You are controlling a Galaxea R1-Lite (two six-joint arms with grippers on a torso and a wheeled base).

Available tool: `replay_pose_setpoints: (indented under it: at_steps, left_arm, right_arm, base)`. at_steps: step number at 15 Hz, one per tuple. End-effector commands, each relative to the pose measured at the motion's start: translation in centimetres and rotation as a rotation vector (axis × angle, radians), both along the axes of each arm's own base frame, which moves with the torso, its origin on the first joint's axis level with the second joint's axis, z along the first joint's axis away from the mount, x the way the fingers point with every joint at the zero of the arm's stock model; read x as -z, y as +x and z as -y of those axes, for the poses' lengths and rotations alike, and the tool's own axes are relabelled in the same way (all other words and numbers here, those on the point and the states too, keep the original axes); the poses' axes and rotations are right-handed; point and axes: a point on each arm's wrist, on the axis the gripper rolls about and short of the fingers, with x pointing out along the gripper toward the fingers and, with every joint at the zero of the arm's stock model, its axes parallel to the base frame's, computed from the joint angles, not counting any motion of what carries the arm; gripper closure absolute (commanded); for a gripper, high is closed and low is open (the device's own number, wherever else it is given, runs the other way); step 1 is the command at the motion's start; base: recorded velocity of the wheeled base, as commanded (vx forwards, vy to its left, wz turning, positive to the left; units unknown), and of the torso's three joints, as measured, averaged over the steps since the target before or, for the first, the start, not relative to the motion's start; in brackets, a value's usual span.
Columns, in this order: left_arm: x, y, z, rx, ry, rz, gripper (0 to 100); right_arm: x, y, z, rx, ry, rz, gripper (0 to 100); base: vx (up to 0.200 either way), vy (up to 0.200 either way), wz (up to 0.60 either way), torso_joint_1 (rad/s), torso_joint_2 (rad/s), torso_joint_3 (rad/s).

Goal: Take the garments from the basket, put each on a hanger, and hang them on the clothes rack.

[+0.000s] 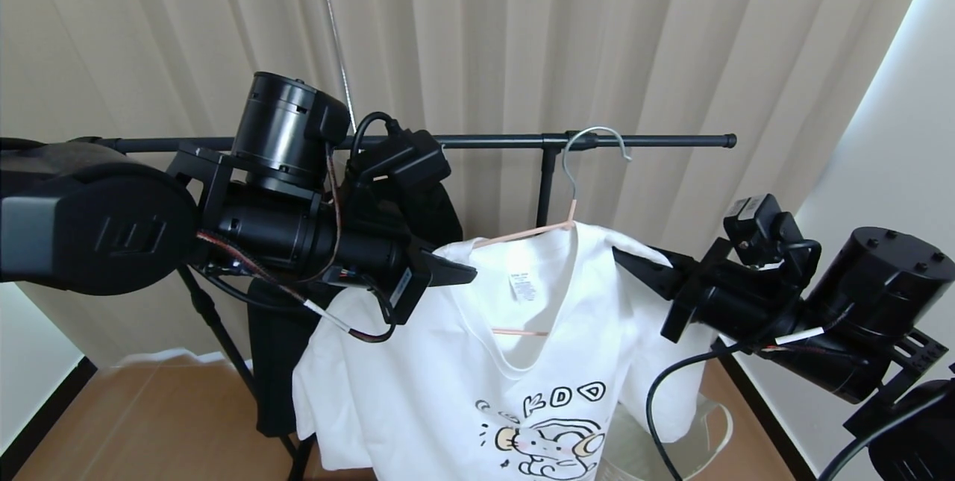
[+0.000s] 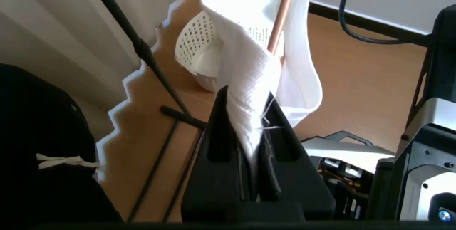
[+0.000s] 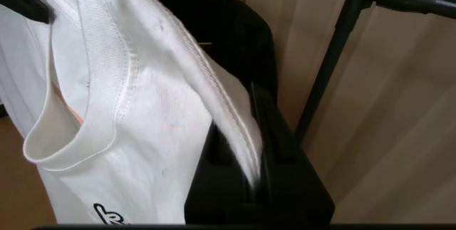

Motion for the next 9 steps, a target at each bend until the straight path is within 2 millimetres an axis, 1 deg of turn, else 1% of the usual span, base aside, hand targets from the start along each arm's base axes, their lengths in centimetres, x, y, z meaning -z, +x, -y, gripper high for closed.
replay_pose_setpoints:
  at_steps: [1,3,4,7,9]
  left_arm:
    - [-0.2,-0.2,-0.1,-0.002,-0.004,0.007,100]
    - [-0.4,-0.3,-0.3,-0.006,-0.009,0.009,100]
    - [-0.6,-0.4,-0.3,-0.006,-0.012,0.012,100]
    - [-1.1,-0.4,-0.8,-0.021,-0.023,0.029,100]
    - [-0.7,-0.4,-1.1,-0.030,-0.029,0.040,100]
  right_arm:
    - [-0.1,-0.2,0.1,0.002,-0.006,0.000,100]
    - [-0.1,-0.3,0.1,0.000,-0.008,-0.004,100]
    - [-0.2,-0.4,0.2,0.000,-0.007,-0.002,0]
    - [-0.1,-0.6,0.3,-0.003,-0.006,-0.003,0]
    - [-0.2,-0.5,0.4,-0.003,-0.003,0.001,0]
  base:
    - [0.000,0.000,0.00,0.000,0.00,0.000]
    - [0.000,0.000,0.00,0.000,0.00,0.000]
    - [0.000,0.000,0.00,0.000,0.00,0.000]
    - [0.000,0.000,0.00,0.000,0.00,0.000]
    - [0.000,0.000,0.00,0.000,0.00,0.000]
